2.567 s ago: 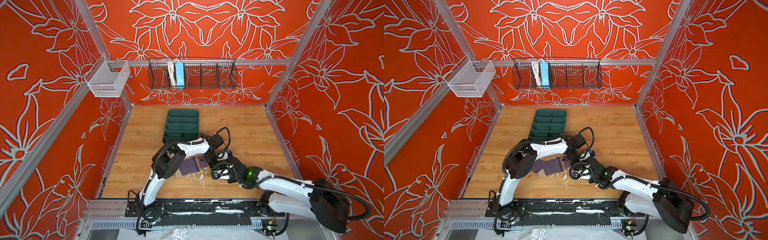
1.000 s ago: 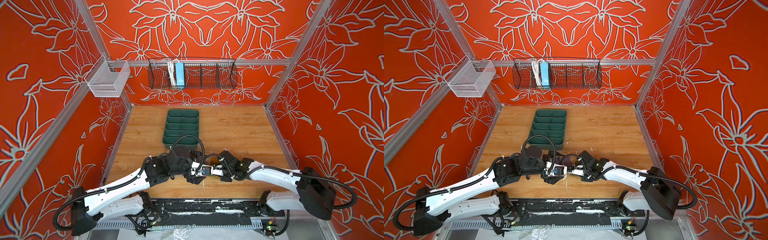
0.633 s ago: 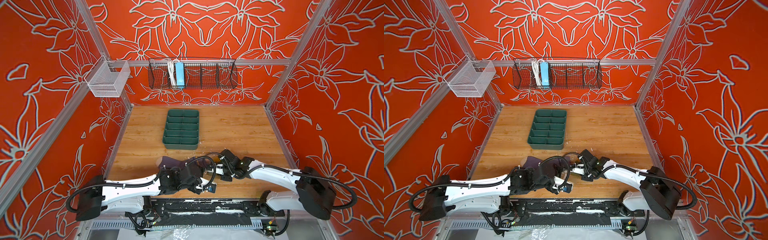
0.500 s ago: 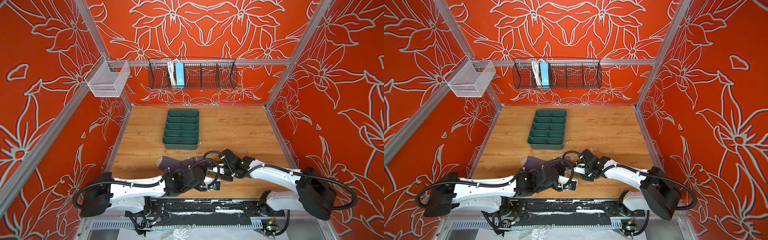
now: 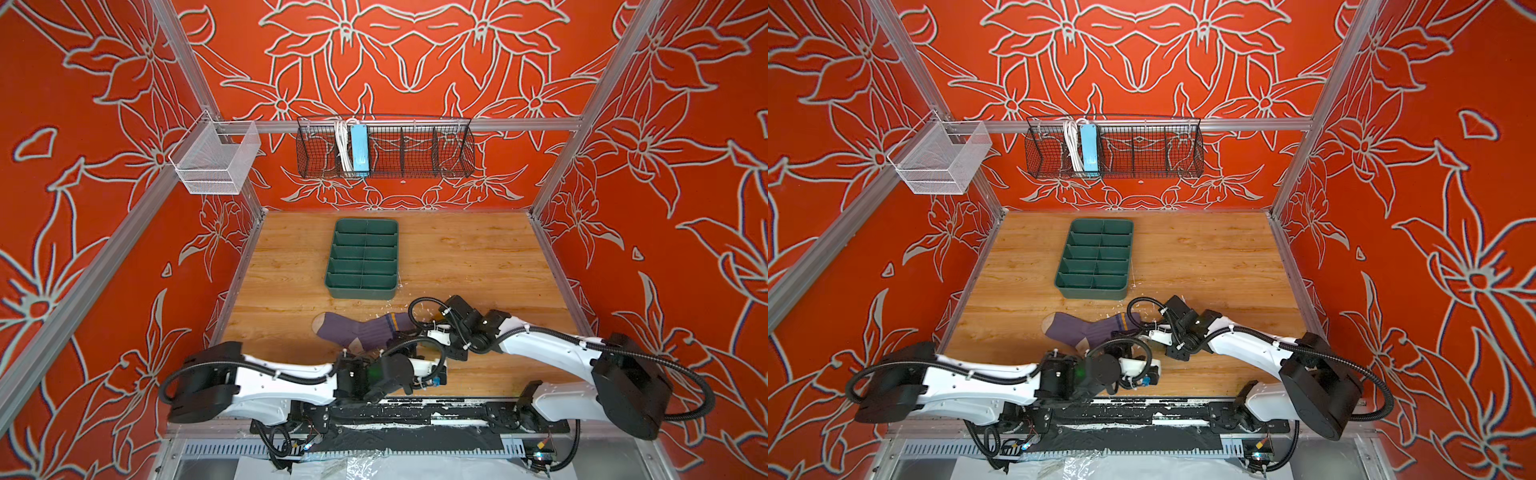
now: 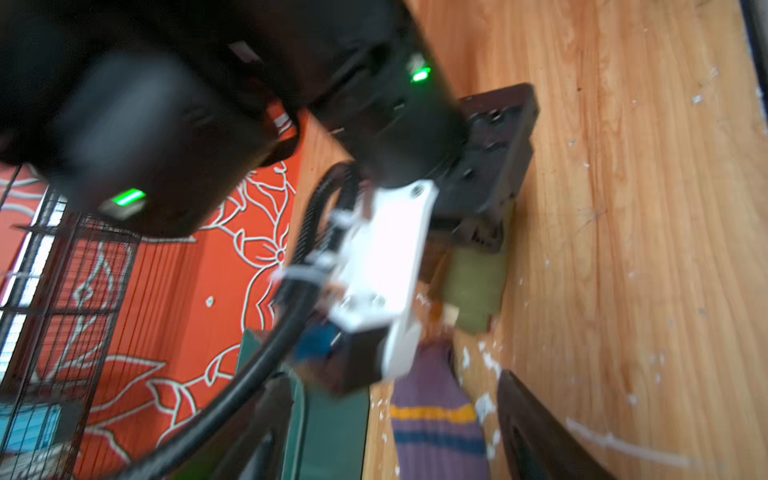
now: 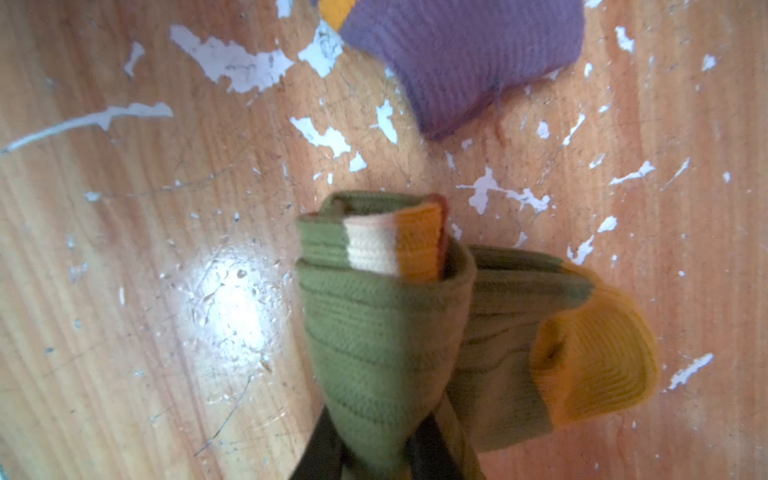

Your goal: Roll the socks

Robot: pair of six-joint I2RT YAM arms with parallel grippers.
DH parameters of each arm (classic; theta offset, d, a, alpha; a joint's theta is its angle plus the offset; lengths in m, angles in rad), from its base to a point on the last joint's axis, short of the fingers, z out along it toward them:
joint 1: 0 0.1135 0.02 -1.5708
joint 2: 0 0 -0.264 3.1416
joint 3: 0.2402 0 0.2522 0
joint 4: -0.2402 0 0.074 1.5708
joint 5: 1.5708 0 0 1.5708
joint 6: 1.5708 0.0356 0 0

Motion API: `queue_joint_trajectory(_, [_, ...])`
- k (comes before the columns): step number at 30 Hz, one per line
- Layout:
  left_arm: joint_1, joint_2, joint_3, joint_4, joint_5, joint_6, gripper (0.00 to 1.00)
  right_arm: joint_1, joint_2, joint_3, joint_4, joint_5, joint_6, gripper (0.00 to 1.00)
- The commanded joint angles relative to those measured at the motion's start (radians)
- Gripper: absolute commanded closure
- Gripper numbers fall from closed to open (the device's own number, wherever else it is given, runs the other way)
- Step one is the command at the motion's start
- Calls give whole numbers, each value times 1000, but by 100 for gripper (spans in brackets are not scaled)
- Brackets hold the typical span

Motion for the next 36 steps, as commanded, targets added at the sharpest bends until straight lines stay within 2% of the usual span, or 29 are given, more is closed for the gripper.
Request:
queue_joint_trajectory(1, [5, -112, 12, -158, 89, 45, 22, -2, 41, -24, -99, -84, -12, 100])
queue_joint_trajectory(3, [-11, -127, 15, -192, 96, 105, 22, -16, 65, 1, -118, -111, -9, 100])
queue_joint_trajectory(7, [-39, -73, 1, -129, 68, 174, 23, -47, 143, 77, -178, -167, -2, 100])
queue_joint_trajectory(10, [-65, -1, 3, -85, 64, 133, 25, -56, 195, 114, -225, -192, -7, 100])
queue_joint_trajectory(18, [-86, 302, 36, 115, -54, -19, 28, -92, 229, 154, -264, -249, -29, 100])
queue_joint_trajectory(21, [-53, 389, 44, 219, -98, -26, 28, -95, 250, 183, -312, -274, -63, 100])
queue_joint_trajectory(24, [19, 443, 79, 231, -130, -65, 29, -95, 222, 158, -293, -278, -82, 100])
queue_joint_trajectory(28, [81, 474, 100, 229, -89, -96, 28, -95, 161, 118, -263, -312, -90, 100])
queue_joint_trajectory(36, [96, 598, 152, 294, -65, -80, 28, -96, 128, 113, -259, -348, -100, 100])
